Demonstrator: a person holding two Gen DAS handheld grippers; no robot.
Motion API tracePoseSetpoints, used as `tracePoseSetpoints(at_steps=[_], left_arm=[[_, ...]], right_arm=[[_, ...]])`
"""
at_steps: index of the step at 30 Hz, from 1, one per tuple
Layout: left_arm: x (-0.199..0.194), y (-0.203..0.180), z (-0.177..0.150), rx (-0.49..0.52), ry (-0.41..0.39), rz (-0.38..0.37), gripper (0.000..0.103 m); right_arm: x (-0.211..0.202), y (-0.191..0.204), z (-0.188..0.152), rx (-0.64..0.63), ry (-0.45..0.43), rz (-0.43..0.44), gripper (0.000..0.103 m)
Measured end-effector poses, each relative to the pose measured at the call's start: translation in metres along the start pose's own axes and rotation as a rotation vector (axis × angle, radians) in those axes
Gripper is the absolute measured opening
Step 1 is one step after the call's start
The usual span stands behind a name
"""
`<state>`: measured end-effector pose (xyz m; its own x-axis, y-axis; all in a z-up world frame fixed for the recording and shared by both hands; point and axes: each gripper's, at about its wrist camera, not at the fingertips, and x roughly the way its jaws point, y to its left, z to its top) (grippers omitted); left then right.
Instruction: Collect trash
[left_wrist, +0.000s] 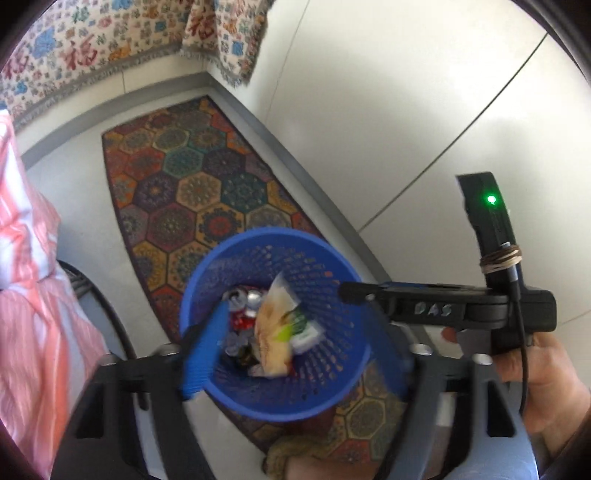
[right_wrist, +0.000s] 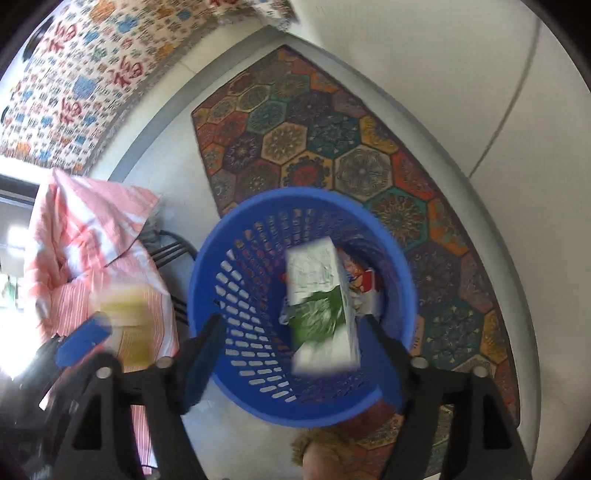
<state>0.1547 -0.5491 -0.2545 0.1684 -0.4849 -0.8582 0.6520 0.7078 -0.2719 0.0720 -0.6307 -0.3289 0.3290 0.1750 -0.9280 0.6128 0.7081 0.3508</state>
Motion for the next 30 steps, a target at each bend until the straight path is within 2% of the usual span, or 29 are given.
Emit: tracePoseSetpoints(at_steps=[2, 3, 5, 7, 10, 12, 16, 19, 22, 28, 30], left_arm=[[-0.013, -0.001, -0.001, 0.017, -0.006, 0.007, 0.082], [-0.023, -0.002, -0.002, 0.031, -0.013, 0.019, 0.087], [-0.046, -0.004, -0.006, 0.055, -0.062, 0.062, 0.092], [-0.078, -0.006, -0.016, 0.065, -0.130, 0.080, 0.100], [-0.117, -0.014, -0.032, 0.079, -0.195, 0.129, 0.102], [-0.137, -0.023, -0.042, 0.103, -0.216, 0.166, 0.102], [-0.172, -0.042, -0.071, 0.166, -0.259, 0.213, 0.103], [-0.189, -0.045, -0.088, 0.168, -0.251, 0.236, 0.103], [-0.195, -0.048, -0.093, 0.152, -0.244, 0.297, 0.103], [-0.198, -0.043, -0.101, 0.120, -0.215, 0.341, 0.103], [-0.202, -0.042, -0.102, 0.115, -0.194, 0.320, 0.103]], right_arm=[[-0.012, -0.006, -0.001, 0.027, -0.044, -0.014, 0.078], [-0.021, -0.008, -0.004, 0.047, -0.069, -0.031, 0.078], [-0.045, -0.009, -0.013, 0.058, -0.125, -0.062, 0.083], [-0.073, 0.002, -0.028, 0.018, -0.179, -0.097, 0.087], [-0.118, 0.023, -0.064, -0.052, -0.280, -0.142, 0.091], [-0.145, 0.040, -0.094, -0.094, -0.329, -0.147, 0.103], [-0.179, 0.063, -0.156, -0.127, -0.411, -0.194, 0.103], [-0.193, 0.072, -0.190, -0.118, -0.438, -0.199, 0.103], [-0.204, 0.078, -0.213, -0.121, -0.437, -0.221, 0.103], [-0.228, 0.091, -0.241, -0.142, -0.466, -0.227, 0.103], [-0.232, 0.094, -0.244, -0.140, -0.477, -0.222, 0.103]])
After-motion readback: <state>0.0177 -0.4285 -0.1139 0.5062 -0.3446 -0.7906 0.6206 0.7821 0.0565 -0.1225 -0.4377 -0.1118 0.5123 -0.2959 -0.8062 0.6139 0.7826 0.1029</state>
